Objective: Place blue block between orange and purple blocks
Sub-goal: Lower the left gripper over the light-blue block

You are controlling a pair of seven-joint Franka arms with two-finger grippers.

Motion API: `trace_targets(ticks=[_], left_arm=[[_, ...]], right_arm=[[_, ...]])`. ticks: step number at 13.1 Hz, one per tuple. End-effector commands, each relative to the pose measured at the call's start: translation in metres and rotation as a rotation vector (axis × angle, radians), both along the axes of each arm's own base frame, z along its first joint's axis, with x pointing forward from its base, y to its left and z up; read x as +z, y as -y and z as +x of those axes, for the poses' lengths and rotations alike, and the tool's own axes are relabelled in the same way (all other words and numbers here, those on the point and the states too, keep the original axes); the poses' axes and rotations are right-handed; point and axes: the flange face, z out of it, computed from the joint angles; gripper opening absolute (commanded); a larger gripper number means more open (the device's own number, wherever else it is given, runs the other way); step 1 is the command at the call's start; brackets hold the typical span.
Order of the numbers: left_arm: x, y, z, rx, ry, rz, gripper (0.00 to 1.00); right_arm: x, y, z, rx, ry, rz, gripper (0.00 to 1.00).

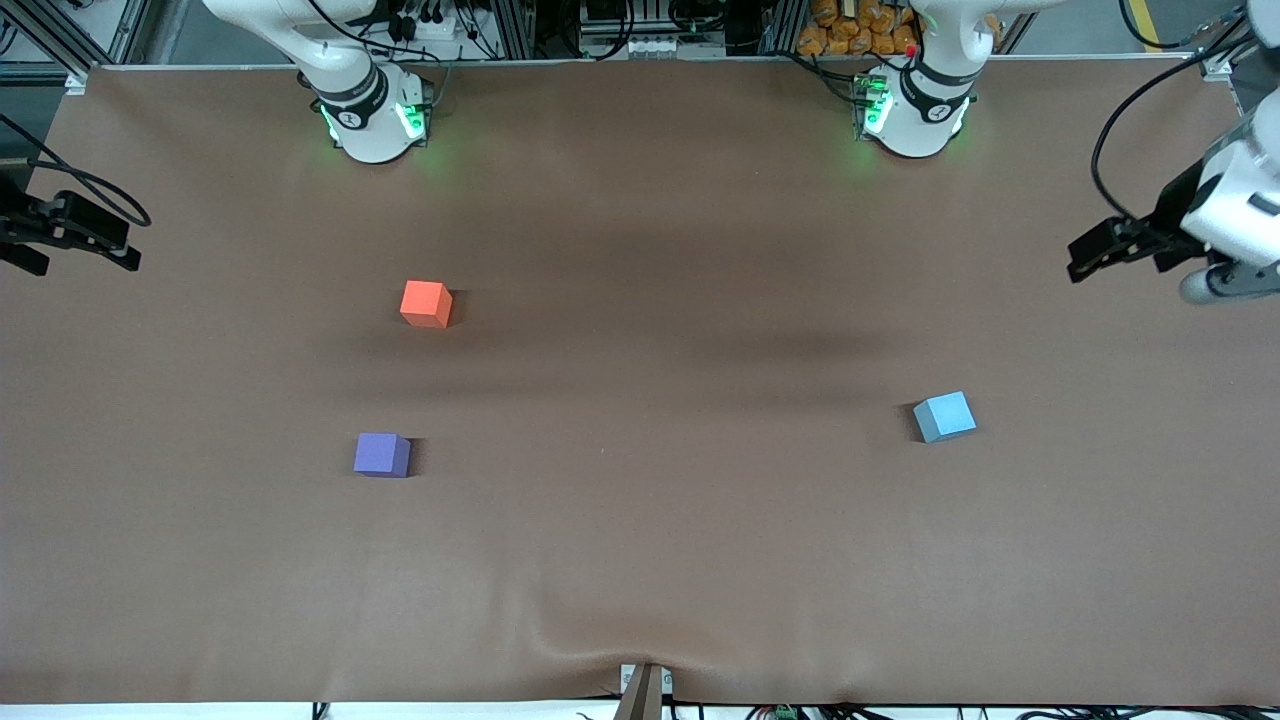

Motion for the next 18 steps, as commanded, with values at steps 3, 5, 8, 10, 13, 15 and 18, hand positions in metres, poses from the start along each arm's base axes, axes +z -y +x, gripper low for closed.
trace_targets(ticks=[3, 5, 8, 10, 13, 15, 18], left_arm=[[-0.089, -0.014, 0.015, 0.000, 0.051, -0.019, 1.00], [-0.128, -0.016, 0.028, 0.013, 0.033, -0.026, 1.00], [-0.175, -0.011, 0.047, 0.013, 0.030, -0.038, 1.00], [-0.208, -0.009, 0.056, 0.008, 0.041, -0.045, 1.00], [-0.248, -0.008, 0.055, 0.003, 0.064, -0.049, 1.00], [-0.271, -0.007, 0.050, -0.001, 0.084, -0.051, 1.00], [-0.292, -0.006, 0.050, -0.002, 0.093, -0.056, 1.00]], right_arm=[[0.001, -0.003, 0.001, 0.005, 0.009, -0.005, 1.00], [0.000, -0.003, 0.001, 0.005, 0.007, -0.006, 1.00], [-0.003, -0.003, 0.003, 0.004, 0.001, -0.006, 1.00], [-0.003, -0.010, 0.005, 0.015, 0.011, 0.006, 1.00], [-0.004, -0.049, 0.011, 0.081, 0.040, 0.004, 1.00], [-0.012, -0.062, 0.015, 0.103, 0.035, 0.003, 1.00], [-0.024, -0.056, 0.016, 0.094, 0.009, 0.003, 1.00]])
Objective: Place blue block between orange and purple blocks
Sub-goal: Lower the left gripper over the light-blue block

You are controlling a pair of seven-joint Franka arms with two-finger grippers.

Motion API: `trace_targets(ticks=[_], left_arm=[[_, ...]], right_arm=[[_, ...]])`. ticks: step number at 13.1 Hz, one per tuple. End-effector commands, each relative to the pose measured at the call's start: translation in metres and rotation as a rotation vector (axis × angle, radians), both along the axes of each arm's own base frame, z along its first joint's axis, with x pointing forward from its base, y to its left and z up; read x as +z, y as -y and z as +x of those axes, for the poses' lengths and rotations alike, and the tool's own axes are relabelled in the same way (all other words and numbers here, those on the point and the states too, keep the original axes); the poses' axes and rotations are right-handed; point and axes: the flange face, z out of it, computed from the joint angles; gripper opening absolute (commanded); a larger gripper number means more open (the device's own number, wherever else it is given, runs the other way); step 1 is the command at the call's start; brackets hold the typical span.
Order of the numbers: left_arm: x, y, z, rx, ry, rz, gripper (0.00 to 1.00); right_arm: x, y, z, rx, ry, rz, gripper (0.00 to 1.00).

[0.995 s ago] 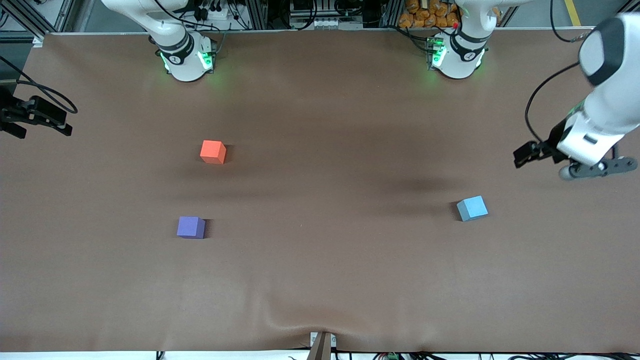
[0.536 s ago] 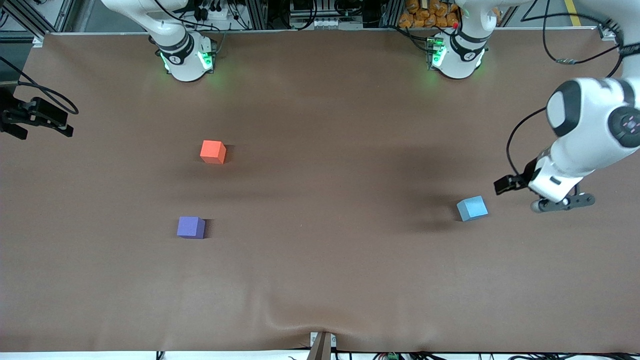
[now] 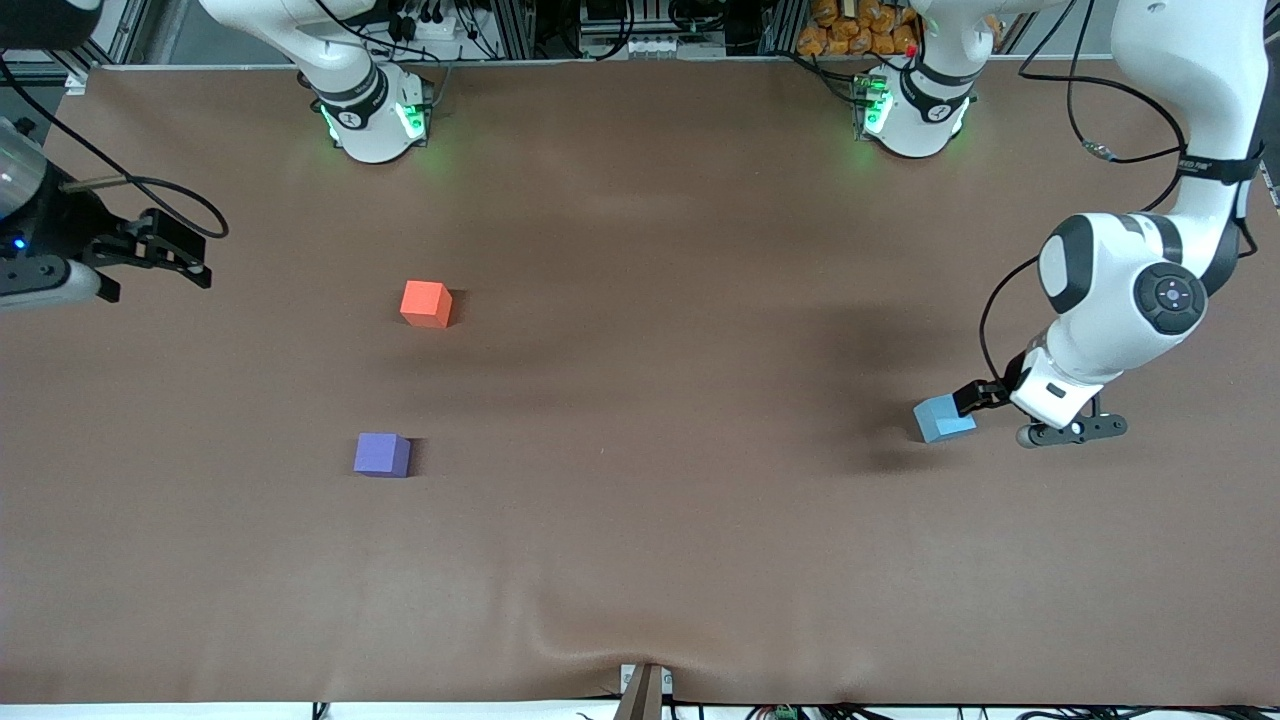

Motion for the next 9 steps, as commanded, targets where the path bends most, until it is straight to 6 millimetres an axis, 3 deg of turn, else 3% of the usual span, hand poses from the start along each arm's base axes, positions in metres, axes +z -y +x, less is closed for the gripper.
trace_targets(ticks=[1, 4, 9], left_arm=[[-0.018, 0.001, -0.001, -0.009, 0.023, -0.007, 1.00], [-0.045, 0.004, -0.003, -0.010, 0.031, -0.014, 1.00], [-0.064, 0.017, -0.002, -0.023, 0.031, -0.022, 1.00]], right_arm=[[-0.007, 0.009, -0.001, -0.017, -0.010, 0.003, 1.00], [-0.007, 0.010, -0.001, -0.020, -0.010, 0.003, 1.00], [-0.008, 0.009, 0.000, -0.018, -0.013, 0.003, 1.00]])
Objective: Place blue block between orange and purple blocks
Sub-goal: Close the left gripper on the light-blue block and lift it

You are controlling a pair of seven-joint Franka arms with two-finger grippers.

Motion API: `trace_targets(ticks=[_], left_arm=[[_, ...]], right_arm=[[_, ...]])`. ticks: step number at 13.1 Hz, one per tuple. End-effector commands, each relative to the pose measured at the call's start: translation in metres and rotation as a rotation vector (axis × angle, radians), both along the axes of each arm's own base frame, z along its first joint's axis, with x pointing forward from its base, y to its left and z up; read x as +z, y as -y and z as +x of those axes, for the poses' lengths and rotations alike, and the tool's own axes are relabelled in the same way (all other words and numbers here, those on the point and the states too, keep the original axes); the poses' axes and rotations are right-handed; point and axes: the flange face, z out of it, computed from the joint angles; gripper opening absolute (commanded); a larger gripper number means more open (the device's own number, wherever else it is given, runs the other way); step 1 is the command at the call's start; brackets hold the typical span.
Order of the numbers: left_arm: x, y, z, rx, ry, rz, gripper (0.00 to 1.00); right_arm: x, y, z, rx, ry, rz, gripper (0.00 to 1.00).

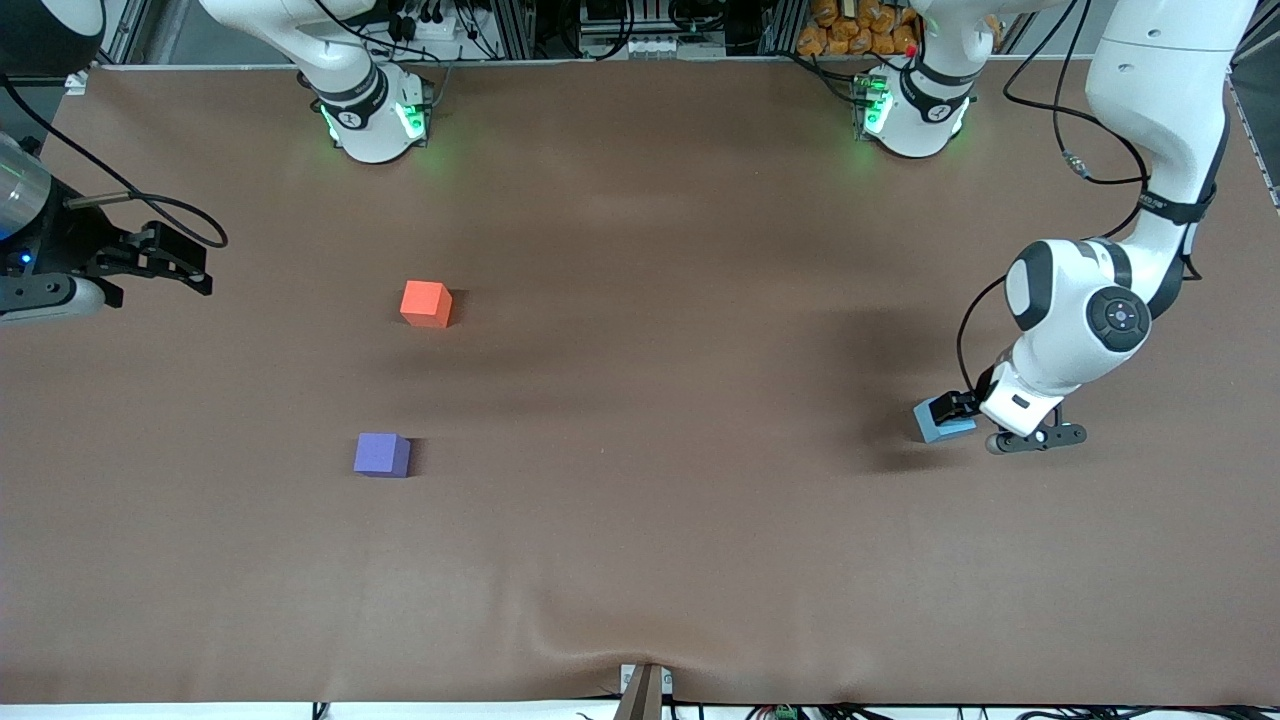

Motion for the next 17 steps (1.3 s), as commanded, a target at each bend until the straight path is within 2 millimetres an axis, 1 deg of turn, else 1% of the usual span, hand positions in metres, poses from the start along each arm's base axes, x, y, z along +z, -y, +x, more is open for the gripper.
trace_targets(ticks=[1, 3, 4, 5, 6, 7, 8, 9, 11, 12, 13, 15, 17], left_arm=[[-0.006, 0.009, 0.000, -0.015, 0.013, -0.006, 1.00], [-0.018, 0.009, -0.001, -0.015, 0.010, -0.007, 1.00], [-0.020, 0.007, -0.002, -0.018, 0.007, -0.006, 1.00], [-0.020, 0.006, -0.003, -0.019, 0.006, -0.006, 0.89], [-0.022, 0.008, -0.004, -0.024, 0.000, -0.006, 0.63], [-0.023, 0.009, -0.005, -0.027, -0.003, -0.005, 0.28], [-0.022, 0.011, -0.005, -0.033, -0.003, -0.006, 0.01], [-0.021, 0.019, -0.006, -0.052, -0.005, -0.005, 0.00], [-0.015, 0.054, -0.007, -0.105, 0.007, -0.006, 0.00], [-0.006, 0.069, -0.007, -0.129, 0.015, -0.005, 0.00], [0.004, 0.096, -0.008, -0.164, 0.016, -0.008, 0.00], [0.034, 0.143, 0.002, -0.232, 0.020, -0.012, 0.00], [0.060, 0.199, 0.008, -0.257, 0.010, -0.024, 0.00]], right_arm=[[0.001, 0.002, -0.003, -0.005, 0.006, 0.005, 1.00], [0.001, 0.002, -0.003, -0.005, 0.006, 0.005, 1.00], [0.001, 0.001, -0.003, -0.003, 0.006, 0.005, 1.00], [0.002, 0.001, -0.002, -0.003, 0.008, 0.005, 1.00], [0.002, 0.001, -0.001, -0.003, 0.012, 0.005, 1.00], [0.001, 0.001, -0.001, -0.002, 0.014, 0.004, 1.00], [0.002, 0.002, -0.001, -0.003, 0.016, 0.002, 1.00], [0.002, 0.003, -0.001, -0.003, 0.016, 0.001, 1.00], [0.002, 0.001, -0.001, -0.002, 0.016, 0.001, 1.00], [0.002, 0.001, -0.001, -0.002, 0.016, 0.001, 1.00], [0.002, 0.001, -0.001, -0.002, 0.016, 0.001, 1.00], [0.001, -0.004, -0.001, 0.006, 0.016, 0.001, 1.00], [0.002, -0.005, -0.001, 0.010, 0.019, 0.001, 1.00]])
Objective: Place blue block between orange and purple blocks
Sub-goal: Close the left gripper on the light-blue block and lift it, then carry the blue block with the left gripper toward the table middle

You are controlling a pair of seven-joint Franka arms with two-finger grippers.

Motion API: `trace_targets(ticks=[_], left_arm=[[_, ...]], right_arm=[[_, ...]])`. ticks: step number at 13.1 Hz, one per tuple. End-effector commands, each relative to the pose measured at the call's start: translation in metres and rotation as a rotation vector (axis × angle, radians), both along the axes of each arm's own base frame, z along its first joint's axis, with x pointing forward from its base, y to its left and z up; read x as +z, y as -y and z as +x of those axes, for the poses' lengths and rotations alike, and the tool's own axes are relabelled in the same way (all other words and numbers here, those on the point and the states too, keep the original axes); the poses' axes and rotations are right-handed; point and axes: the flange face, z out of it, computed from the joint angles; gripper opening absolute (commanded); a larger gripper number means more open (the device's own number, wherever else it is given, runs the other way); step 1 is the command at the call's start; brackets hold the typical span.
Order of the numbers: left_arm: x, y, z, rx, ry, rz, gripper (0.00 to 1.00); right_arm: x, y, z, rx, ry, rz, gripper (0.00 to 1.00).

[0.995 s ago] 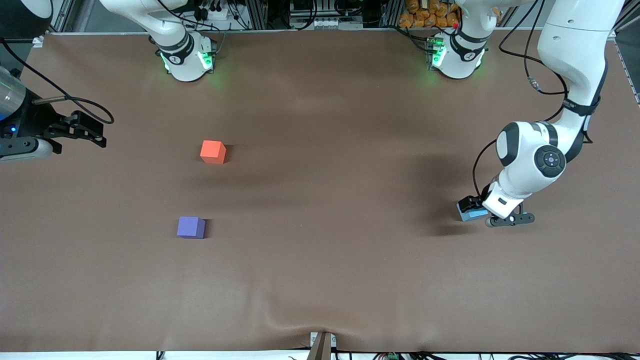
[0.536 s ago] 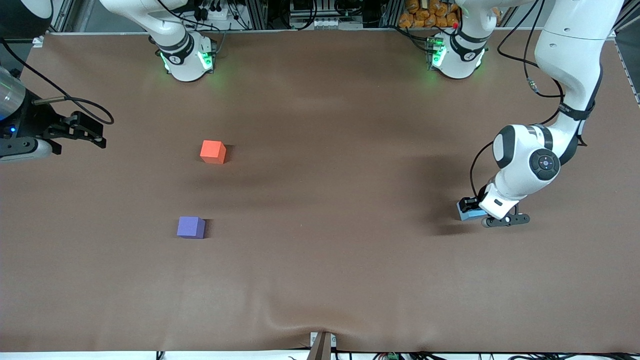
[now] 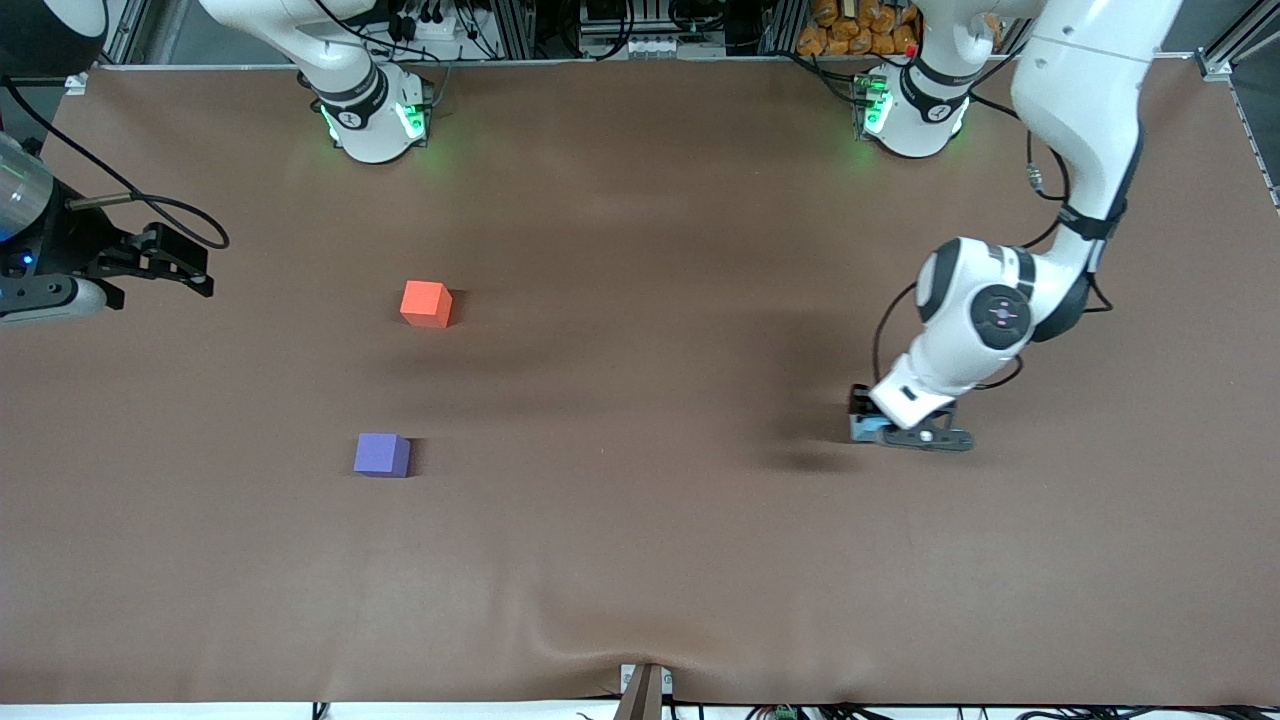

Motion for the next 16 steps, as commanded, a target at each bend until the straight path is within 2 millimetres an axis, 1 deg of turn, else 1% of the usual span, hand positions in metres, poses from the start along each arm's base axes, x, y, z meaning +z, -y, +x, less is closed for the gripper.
trace_targets(ticks=[1, 2, 4, 6, 8, 10, 11, 13, 15, 16], left_arm=[[0.035, 0.066, 0.009, 0.002, -0.009, -0.015, 0.00], [0.036, 0.098, 0.009, 0.001, -0.002, -0.027, 0.00], [0.031, 0.162, 0.003, 0.028, 0.008, -0.056, 0.00], [0.029, 0.215, -0.005, 0.039, 0.018, -0.086, 0.00], [0.021, 0.264, -0.020, 0.053, 0.004, -0.100, 0.00], [0.012, 0.314, -0.045, 0.071, -0.006, -0.111, 0.00], [0.006, 0.330, -0.054, 0.077, -0.011, -0.115, 0.00], [-0.004, 0.351, -0.066, 0.051, -0.015, -0.119, 0.00], [-0.022, 0.381, -0.086, 0.021, -0.023, -0.121, 0.00], [-0.030, 0.386, -0.087, 0.024, -0.017, -0.117, 0.00]], right_arm=[[0.003, -0.003, -0.002, 0.006, 0.012, 0.001, 1.00], [0.002, -0.001, -0.001, 0.001, 0.010, 0.000, 1.00], [0.002, -0.003, -0.002, 0.004, 0.010, 0.000, 1.00], [0.002, -0.003, -0.002, 0.004, 0.010, 0.002, 1.00], [0.002, -0.004, -0.002, 0.006, 0.010, 0.002, 1.00], [0.002, -0.004, -0.002, 0.006, 0.010, 0.002, 1.00], [0.002, -0.004, -0.002, 0.006, 0.010, 0.002, 1.00], [0.002, -0.004, -0.002, 0.006, 0.012, 0.002, 1.00], [0.003, -0.004, -0.002, 0.006, 0.013, 0.004, 1.00], [0.004, -0.004, -0.002, 0.006, 0.015, 0.004, 1.00]])
